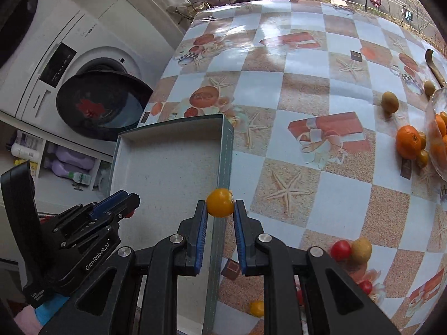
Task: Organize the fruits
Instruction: 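Carry both tomatoes into the white tray and open both grippers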
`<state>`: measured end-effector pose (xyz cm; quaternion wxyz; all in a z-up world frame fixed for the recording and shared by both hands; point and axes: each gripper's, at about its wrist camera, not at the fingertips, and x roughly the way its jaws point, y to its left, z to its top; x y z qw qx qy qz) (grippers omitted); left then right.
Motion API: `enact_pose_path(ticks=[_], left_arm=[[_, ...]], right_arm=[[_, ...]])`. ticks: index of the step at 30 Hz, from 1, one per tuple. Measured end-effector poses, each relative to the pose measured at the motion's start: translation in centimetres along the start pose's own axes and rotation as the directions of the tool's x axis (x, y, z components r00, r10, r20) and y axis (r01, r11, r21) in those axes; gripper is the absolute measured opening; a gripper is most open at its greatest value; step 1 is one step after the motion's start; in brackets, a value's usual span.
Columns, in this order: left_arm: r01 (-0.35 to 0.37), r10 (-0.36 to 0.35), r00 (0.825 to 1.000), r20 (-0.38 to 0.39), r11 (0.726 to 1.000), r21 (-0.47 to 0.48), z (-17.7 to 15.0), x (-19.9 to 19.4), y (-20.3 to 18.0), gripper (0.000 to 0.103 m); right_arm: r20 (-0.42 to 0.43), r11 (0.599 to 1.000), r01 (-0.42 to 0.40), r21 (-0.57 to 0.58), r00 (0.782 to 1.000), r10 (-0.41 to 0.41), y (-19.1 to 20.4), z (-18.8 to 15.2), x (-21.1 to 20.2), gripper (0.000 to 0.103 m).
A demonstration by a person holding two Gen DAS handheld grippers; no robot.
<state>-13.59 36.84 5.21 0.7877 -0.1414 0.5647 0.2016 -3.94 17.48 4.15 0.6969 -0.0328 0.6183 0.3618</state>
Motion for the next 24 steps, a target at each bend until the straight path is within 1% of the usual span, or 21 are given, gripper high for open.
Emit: enact_pose_path(ticks=[2, 7, 12, 14, 16, 17, 19, 21, 23, 24], left_arm=[[-0.01, 0.01, 1.0, -0.006, 1.0, -0.018, 0.2, 0.9, 0.8, 0.02], [-0.034, 0.033, 0.999, -0.017, 0.999, -0.042, 0.7, 2.9, 2.3, 0.02], [-0.044, 0.044, 0.999, -0.022, 0.999, -0.028, 0.5, 3.6, 2.2, 0.021], [-0.05, 0.05, 0.998, -0.03, 0.999, -0.012, 0.4, 3.7, 2.0, 0.031], [-0.068, 0.068, 0.997, -0.022, 0.998, -0.001, 0.3, 3.6, 1.7, 0.069], [-0.079, 0.079, 0.997, -0.002, 0.997, 0.004, 0.3, 3.4, 1.6, 0.073], [-0.085, 0.085, 0.996, 0.016, 0.996, 0.021, 0.2, 3.2, 1.4, 0.074], [-0.088, 0.088, 0.996, 0.003, 0.996, 0.029, 0.2, 3.4, 1.3, 0.074], [-0.091, 0.091, 0.996, 0.0, 0.995, 0.028, 0.1, 3.4, 1.4, 0.074], [-0.09, 0.09, 0.996, 0.003, 0.996, 0.026, 0.1, 3.2, 1.4, 0.074]], right_arm=[[-0.019, 1.0, -0.004, -0.012, 1.0, 0.004, 1.2, 0.8, 1.6, 0.021], [-0.054, 0.998, 0.024, -0.055, 0.998, -0.027, 3.3, 2.3, 4.7, 0.021], [-0.09, 0.995, 0.065, -0.075, 0.993, -0.072, 4.0, 3.0, 6.8, 0.021], [-0.105, 0.993, 0.08, -0.085, 0.991, -0.089, 4.1, 3.0, 7.4, 0.021], [-0.12, 0.992, 0.093, -0.086, 0.987, -0.103, 4.0, 3.0, 8.0, 0.021], [-0.116, 0.992, 0.093, -0.085, 0.988, -0.102, 4.0, 3.0, 8.0, 0.022], [-0.118, 0.992, 0.094, -0.088, 0.988, -0.104, 4.1, 3.2, 8.2, 0.022], [-0.125, 0.993, 0.084, -0.084, 0.988, -0.094, 4.0, 3.4, 8.3, 0.023], [-0.122, 0.996, 0.068, -0.065, 0.99, -0.076, 3.8, 3.7, 8.0, 0.032], [-0.108, 0.997, 0.056, -0.051, 0.992, -0.061, 3.7, 3.8, 7.5, 0.049]])
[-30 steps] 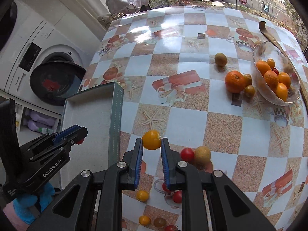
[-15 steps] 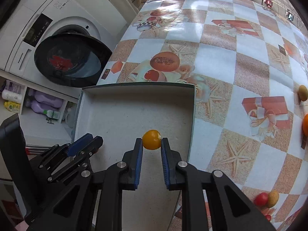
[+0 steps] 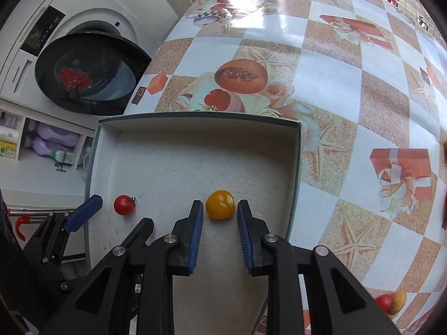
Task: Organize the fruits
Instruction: 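Carry both tomatoes into the white tray and open both grippers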
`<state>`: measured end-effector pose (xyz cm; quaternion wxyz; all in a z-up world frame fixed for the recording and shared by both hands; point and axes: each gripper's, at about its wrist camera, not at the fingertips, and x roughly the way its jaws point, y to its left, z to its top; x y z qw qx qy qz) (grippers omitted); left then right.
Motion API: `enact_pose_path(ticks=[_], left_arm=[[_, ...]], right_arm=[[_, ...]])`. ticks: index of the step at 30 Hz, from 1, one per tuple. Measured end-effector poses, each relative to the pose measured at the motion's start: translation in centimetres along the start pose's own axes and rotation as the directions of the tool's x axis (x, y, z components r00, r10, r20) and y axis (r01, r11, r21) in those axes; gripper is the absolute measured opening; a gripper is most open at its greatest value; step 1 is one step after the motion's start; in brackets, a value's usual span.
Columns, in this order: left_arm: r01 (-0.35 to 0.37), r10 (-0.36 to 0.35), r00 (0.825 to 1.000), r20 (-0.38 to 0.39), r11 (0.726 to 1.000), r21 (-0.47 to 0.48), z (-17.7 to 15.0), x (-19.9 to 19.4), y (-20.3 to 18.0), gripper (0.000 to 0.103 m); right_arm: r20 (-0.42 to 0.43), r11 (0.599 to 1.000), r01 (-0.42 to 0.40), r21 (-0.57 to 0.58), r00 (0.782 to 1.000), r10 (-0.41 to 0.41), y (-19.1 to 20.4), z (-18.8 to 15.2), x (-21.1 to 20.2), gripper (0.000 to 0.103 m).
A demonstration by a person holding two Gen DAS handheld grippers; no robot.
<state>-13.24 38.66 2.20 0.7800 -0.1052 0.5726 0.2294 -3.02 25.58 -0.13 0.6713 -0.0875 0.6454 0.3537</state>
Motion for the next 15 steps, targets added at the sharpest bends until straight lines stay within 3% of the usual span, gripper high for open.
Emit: enact_pose_path(ticks=[1, 3, 9, 15], left_arm=[[0.002, -0.002, 1.0, 0.003, 1.0, -0.002, 0.0, -0.2, 0.0, 0.074], [0.004, -0.004, 1.0, 0.012, 1.0, 0.004, -0.1, -0.6, 0.0, 0.074], [0.039, -0.041, 0.999, 0.031, 0.997, 0.068, -0.1, -2.5, -1.9, 0.075], [0.121, -0.13, 0.99, 0.051, 0.981, 0.154, -0.2, -5.3, -6.7, 0.074]], right_arm=[[0.022, 0.999, -0.039, 0.012, 0.999, 0.039, -0.3, 0.0, -0.9, 0.063], [0.076, 0.996, -0.084, 0.03, 0.994, 0.081, -0.4, -0.1, -2.6, 0.082], [0.181, 0.99, -0.095, 0.108, 0.981, 0.074, -2.8, -1.6, -7.2, 0.083], [0.212, 0.976, 0.004, 0.216, 0.976, -0.051, -8.2, -6.3, -10.7, 0.083]])
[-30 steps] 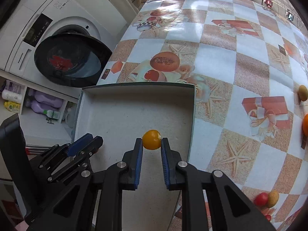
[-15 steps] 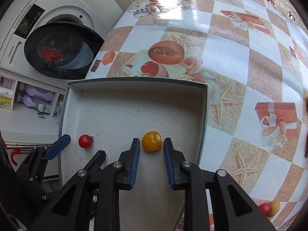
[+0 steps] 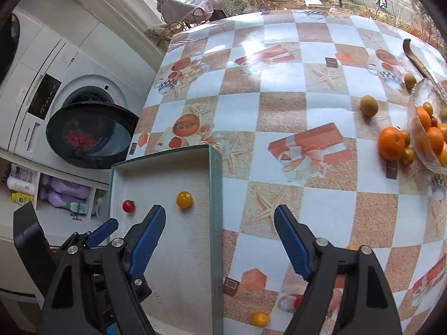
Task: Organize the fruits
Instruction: 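Carry both tomatoes into the white tray and open both grippers, then grasp a brown round fruit with each gripper from the cloth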
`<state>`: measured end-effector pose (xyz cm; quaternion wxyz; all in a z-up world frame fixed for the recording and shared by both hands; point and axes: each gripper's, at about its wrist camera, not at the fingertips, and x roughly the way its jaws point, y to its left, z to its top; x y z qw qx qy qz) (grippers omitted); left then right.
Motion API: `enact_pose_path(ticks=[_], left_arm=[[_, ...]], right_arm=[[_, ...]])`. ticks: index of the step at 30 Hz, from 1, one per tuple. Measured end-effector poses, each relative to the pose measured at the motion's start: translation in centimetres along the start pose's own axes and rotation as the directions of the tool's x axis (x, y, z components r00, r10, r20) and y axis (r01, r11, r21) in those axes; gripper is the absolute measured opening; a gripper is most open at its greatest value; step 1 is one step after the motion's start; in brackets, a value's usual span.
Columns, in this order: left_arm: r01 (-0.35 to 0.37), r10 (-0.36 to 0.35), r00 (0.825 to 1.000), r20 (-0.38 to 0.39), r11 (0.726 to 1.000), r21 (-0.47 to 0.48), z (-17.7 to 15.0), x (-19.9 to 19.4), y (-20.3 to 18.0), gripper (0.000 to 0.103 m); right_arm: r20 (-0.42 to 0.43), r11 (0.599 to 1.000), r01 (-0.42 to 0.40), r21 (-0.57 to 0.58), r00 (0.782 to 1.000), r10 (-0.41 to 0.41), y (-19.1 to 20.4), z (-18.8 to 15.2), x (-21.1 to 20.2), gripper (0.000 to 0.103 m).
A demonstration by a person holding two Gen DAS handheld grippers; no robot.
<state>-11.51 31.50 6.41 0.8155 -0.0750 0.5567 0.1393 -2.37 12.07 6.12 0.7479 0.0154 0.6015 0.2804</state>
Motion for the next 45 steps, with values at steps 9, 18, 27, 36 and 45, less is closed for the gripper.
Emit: enact_pose_path(ticks=[9, 18, 27, 36, 45], left_arm=[[0.132, -0.133, 0.991, -0.007, 0.969, 0.208, 0.6, -1.0, -10.9, 0.074], [0.181, -0.183, 0.983, -0.028, 0.915, 0.36, 0.2, 0.5, -19.2, 0.074], [0.161, -0.161, 0.986, -0.033, 0.905, 0.395, 0.2, 2.6, -22.3, 0.074], [0.162, -0.148, 0.987, -0.066, 0.908, 0.387, 0.3, 3.9, -23.6, 0.074], [0.122, -0.108, 0.992, -0.058, 0.907, 0.404, -0.1, 3.9, -23.7, 0.044]], right_arm=[[-0.017, 0.959, 0.163, 0.232, 0.986, -0.163, -12.7, -7.2, -4.9, 0.083], [0.011, 0.83, 0.278, 0.483, 0.946, -0.324, -23.4, -11.0, -9.1, 0.083], [0.038, 0.717, 0.341, 0.608, 0.89, -0.455, -31.7, -10.5, -10.9, 0.073], [0.071, 0.708, 0.334, 0.622, 0.877, -0.475, -34.8, -7.3, -10.3, 0.061], [0.103, 0.745, 0.296, 0.598, 0.893, -0.437, -34.9, -6.2, -10.0, 0.027]])
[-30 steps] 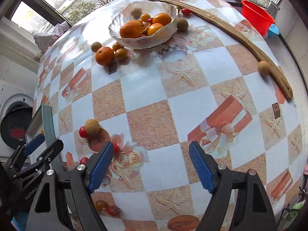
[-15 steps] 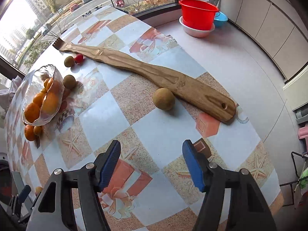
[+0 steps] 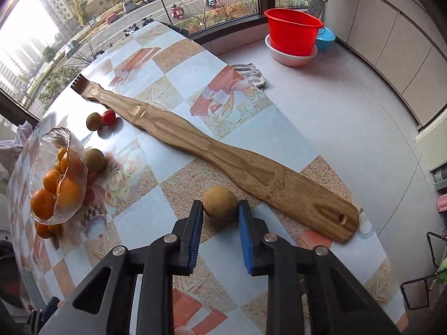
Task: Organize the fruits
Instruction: 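Grasp a brown round fruit with each gripper from the cloth, then carry both brown fruits over the white tray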
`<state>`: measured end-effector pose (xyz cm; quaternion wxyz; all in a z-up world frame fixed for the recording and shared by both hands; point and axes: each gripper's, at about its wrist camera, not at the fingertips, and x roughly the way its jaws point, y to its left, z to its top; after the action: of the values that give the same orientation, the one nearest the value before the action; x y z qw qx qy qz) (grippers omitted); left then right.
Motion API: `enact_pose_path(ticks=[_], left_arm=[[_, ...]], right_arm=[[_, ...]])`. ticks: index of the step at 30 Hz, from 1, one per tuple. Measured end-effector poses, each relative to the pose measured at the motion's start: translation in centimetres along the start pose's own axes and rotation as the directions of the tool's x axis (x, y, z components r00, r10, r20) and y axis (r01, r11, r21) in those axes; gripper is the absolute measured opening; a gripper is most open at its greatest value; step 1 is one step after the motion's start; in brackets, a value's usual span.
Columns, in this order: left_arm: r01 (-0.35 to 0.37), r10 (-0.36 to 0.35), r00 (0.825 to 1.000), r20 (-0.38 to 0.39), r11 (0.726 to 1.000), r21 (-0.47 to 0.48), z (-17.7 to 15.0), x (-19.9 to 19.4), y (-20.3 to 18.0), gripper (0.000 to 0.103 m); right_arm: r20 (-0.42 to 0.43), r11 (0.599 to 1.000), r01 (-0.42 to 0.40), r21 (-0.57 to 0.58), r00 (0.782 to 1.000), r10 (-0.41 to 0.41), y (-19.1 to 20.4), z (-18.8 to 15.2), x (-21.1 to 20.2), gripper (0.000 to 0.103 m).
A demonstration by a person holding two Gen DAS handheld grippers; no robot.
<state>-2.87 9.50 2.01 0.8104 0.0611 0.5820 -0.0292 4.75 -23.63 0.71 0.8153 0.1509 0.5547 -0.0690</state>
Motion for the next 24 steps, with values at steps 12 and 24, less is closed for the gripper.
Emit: enact_pose_path(ticks=[12, 24], left_arm=[[-0.021, 0.019, 0.999, 0.028, 0.998, 0.057, -1.2, -0.9, -0.1, 0.037], [0.125, -0.123, 0.991, 0.042, 0.991, -0.045, -0.7, -1.5, 1.4, 0.03]], right_arm=[[-0.097, 0.99, -0.127, -0.067, 0.988, 0.12, 2.1, -5.3, -2.1, 0.027], [-0.146, 0.972, -0.197, -0.127, 0.973, 0.178, 5.4, -8.5, -4.4, 0.027]])
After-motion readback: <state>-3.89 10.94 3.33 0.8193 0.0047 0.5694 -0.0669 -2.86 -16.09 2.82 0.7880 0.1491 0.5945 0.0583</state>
